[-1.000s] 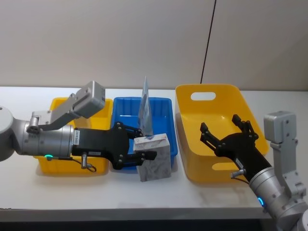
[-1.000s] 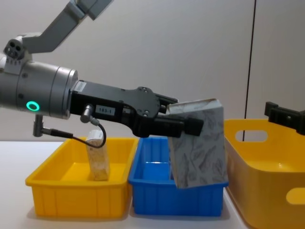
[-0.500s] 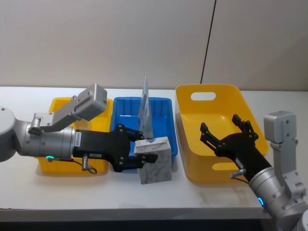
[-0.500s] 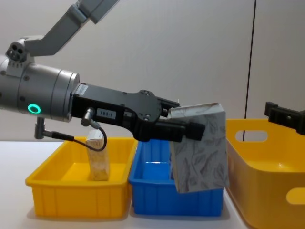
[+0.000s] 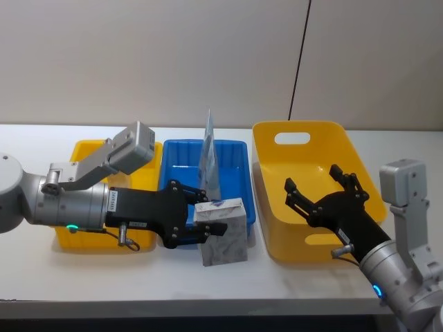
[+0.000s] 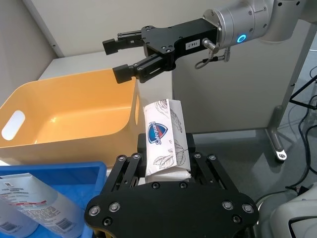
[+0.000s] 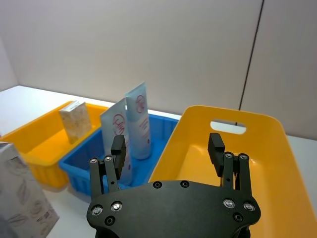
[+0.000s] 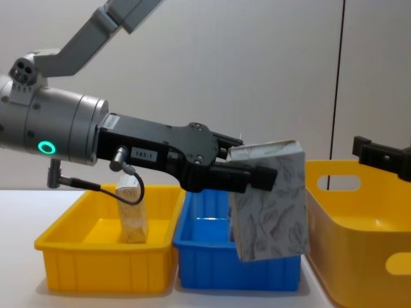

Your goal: Bimanual collaborative sorting of washing and personal care products

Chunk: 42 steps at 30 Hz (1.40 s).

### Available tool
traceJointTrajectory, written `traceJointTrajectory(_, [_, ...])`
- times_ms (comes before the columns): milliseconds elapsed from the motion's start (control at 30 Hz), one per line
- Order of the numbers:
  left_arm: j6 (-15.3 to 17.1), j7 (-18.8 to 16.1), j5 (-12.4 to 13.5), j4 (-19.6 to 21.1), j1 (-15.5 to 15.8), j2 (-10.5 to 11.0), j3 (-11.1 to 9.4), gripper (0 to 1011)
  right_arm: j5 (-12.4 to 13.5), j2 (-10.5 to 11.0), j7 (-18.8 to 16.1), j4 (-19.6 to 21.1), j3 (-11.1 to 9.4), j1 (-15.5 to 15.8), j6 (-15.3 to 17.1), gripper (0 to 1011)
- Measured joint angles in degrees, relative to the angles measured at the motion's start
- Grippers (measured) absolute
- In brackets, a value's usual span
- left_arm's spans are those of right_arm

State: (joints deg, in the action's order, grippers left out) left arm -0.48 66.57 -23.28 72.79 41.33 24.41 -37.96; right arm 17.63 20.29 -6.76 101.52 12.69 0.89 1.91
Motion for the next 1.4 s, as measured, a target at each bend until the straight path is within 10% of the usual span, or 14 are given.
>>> traceJointTrajectory(1400, [0.0, 0.1, 0.0, -0.1, 0.1, 0.0, -0.1, 365, 10.8, 18.9, -36.1, -3.9, 0.5, -5.6, -2.9, 1002])
